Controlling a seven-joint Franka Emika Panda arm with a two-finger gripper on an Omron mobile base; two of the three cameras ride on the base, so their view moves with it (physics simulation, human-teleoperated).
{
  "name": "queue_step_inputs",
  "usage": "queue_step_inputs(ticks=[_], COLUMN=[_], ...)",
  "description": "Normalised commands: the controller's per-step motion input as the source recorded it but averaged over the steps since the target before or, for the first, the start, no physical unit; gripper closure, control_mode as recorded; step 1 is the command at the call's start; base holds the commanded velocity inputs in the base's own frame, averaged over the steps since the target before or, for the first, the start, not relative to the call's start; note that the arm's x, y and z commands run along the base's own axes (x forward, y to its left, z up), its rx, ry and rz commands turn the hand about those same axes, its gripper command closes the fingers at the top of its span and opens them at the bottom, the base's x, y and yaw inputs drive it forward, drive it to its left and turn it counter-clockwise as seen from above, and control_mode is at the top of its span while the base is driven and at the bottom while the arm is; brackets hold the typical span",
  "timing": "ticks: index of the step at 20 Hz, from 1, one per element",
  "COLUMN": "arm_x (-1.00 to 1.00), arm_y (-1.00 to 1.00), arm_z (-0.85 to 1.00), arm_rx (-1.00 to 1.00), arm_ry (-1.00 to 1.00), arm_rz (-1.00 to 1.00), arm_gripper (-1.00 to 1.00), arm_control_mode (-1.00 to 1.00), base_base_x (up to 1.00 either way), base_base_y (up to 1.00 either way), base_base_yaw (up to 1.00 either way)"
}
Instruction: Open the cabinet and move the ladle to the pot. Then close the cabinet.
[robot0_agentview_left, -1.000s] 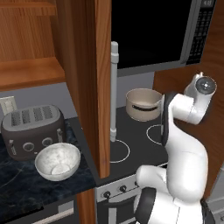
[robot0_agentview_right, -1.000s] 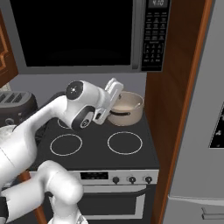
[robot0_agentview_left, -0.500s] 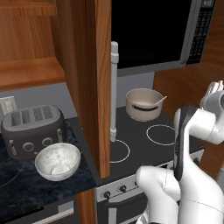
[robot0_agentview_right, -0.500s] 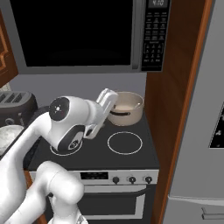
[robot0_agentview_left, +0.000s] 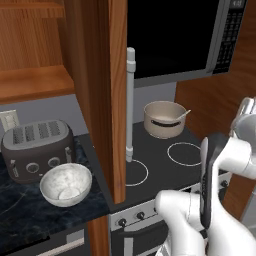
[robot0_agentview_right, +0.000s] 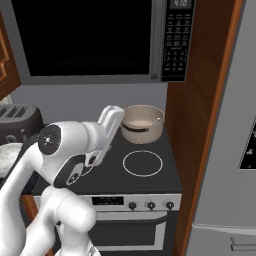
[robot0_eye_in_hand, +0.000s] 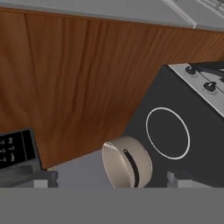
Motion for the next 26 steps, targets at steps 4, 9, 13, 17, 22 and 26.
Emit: queue_step_inputs(ticks=[4, 9, 13, 17, 22, 26], arm_x=[-0.21, -0.23, -0.07, -0.06, -0.10, 0.00], arm_y=[0.06, 0.00, 0.01, 0.04, 0.01, 0.00], arm_z=[0.35, 0.39, 0.27, 0.09, 0.03, 0.00], arm_rx=[0.00, 0.00, -0.01, -0.02, -0.01, 0.00], arm_ry=[0.01, 0.00, 0.00, 0.00, -0.02, 0.00], arm_rz=[0.07, 0.06, 0.05, 0.03, 0.00, 0.00], arm_gripper=[-1.00, -1.00, -1.00, -1.00, -1.00, -1.00], arm_control_mode=[-1.00, -1.00, -1.00, -1.00, 1.00, 1.00], base_base_x=[0.00, 0.00, 0.00, 0.00, -0.68, -1.00], base_base_y=[0.00, 0.00, 0.00, 0.00, 0.01, 0.03], base_base_yaw=[0.00, 0.00, 0.00, 0.00, 0.01, 0.01])
